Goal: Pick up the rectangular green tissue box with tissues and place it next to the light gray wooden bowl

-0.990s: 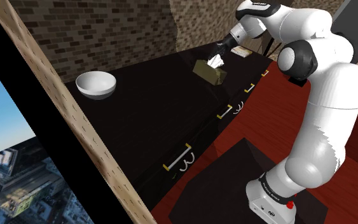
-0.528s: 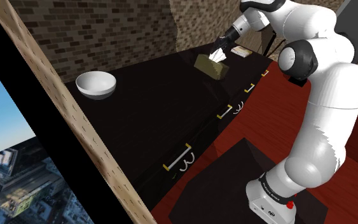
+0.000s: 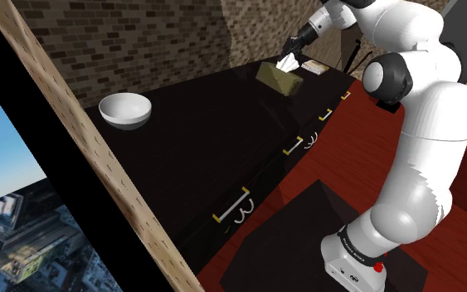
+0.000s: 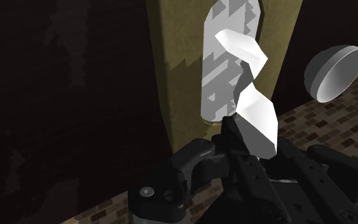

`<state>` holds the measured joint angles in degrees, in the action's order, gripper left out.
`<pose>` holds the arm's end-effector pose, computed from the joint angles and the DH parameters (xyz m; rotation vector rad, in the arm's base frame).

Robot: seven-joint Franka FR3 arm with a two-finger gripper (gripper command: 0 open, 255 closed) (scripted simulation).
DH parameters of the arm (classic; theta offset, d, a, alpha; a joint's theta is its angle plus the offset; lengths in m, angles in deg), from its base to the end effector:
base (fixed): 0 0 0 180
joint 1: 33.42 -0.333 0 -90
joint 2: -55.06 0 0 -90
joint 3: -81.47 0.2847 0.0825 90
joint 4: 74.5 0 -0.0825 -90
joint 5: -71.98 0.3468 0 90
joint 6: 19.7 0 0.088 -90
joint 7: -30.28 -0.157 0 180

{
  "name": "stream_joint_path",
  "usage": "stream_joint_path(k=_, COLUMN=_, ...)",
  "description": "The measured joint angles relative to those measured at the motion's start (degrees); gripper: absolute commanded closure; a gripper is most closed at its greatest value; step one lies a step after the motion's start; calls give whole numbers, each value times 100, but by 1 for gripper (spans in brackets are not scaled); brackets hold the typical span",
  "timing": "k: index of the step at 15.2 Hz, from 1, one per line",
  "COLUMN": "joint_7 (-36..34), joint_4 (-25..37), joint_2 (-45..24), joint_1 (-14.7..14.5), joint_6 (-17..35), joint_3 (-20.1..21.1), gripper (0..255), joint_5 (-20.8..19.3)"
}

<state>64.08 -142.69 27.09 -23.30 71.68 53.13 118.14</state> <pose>0.5996 -0.2477 0.4773 -2.6169 0.0884 -0.4158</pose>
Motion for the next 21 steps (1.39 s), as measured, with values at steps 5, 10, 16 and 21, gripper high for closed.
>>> stream_joint_path(k=5, joint_7=-250, joint_4=580, joint_2=-120, joint_1=145, joint_6=-378, joint_3=19, gripper=255, joint_5=44)
stream_joint_path(k=10, joint_7=-435, joint_4=-163, joint_2=404, joint_1=-408, joint_6=43, joint_3=15, gripper=255, joint_5=-179)
stream_joint_path(k=16, joint_7=-917, joint_4=-1037, joint_2=1035, joint_1=-1203, joint_6=737, joint_3=137, gripper=255, joint_5=-499)
stream_joint_path(k=21, joint_7=-1405, joint_4=-1691, joint_2=1476, joint_1=-1823, joint_6=1373, joint_3=331, gripper=255, joint_5=-760)
